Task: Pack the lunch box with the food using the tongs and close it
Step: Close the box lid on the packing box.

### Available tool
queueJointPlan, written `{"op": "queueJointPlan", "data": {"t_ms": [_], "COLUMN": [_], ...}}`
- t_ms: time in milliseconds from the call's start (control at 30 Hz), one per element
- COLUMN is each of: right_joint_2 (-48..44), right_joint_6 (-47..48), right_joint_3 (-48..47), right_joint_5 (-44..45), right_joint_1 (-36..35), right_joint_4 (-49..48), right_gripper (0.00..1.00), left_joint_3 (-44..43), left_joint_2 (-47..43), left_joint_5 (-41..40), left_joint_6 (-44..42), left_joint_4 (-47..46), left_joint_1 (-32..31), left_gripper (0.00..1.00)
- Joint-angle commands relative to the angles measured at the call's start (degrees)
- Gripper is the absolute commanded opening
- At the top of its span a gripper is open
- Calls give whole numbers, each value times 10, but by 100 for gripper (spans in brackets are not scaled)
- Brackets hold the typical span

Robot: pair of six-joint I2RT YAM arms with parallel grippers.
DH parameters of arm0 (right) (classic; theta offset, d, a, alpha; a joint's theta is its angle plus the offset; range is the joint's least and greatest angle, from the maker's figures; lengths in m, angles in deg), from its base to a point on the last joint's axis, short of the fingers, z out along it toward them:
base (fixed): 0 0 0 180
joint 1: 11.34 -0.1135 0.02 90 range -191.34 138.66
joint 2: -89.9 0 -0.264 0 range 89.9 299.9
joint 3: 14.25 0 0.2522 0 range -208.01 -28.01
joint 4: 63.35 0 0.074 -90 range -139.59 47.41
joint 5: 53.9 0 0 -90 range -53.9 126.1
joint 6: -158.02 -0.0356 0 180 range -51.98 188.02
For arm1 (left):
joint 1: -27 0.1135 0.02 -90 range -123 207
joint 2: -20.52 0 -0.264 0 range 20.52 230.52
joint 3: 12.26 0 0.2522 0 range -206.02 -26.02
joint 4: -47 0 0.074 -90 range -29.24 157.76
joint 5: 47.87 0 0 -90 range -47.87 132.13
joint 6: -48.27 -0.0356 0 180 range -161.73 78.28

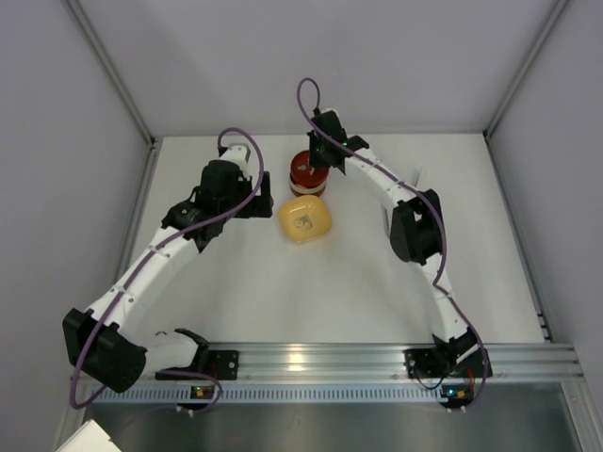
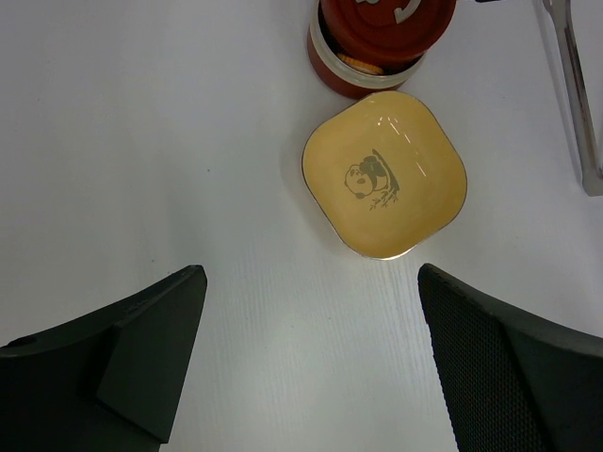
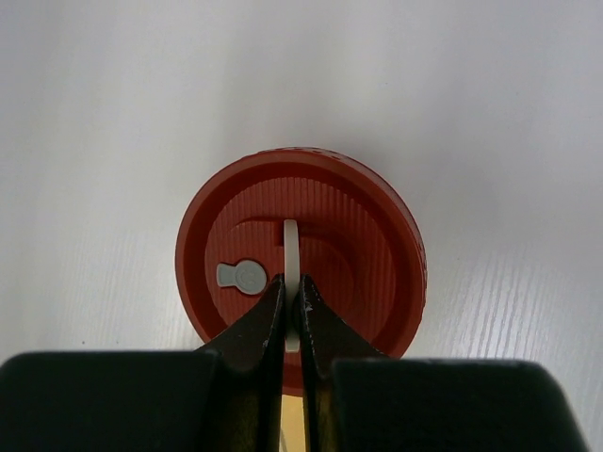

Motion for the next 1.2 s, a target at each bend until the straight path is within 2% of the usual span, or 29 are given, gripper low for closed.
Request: {"op": "queueJointPlan", "data": {"t_ms": [0, 700, 1167], "right_joint_2": [12, 14, -16], "right_joint_6": [-4, -25, -18], "right_joint_3": [-29, -7, 41], "right_joint_5": [-2, -73, -42], "right_joint_1": [9, 8, 9], "right_joint_4": [-26, -36, -26], "right_gripper": [0, 0, 0], "left_joint_3": [1, 1, 1], "left_joint_2": [-4, -3, -2], "left_joint_5": [-4, -3, -2], "left_joint_6": [0, 0, -1], "left_joint_4": [-6, -6, -6], "left_joint_1": [0, 0, 0], "left_gripper": [99, 99, 99]}}
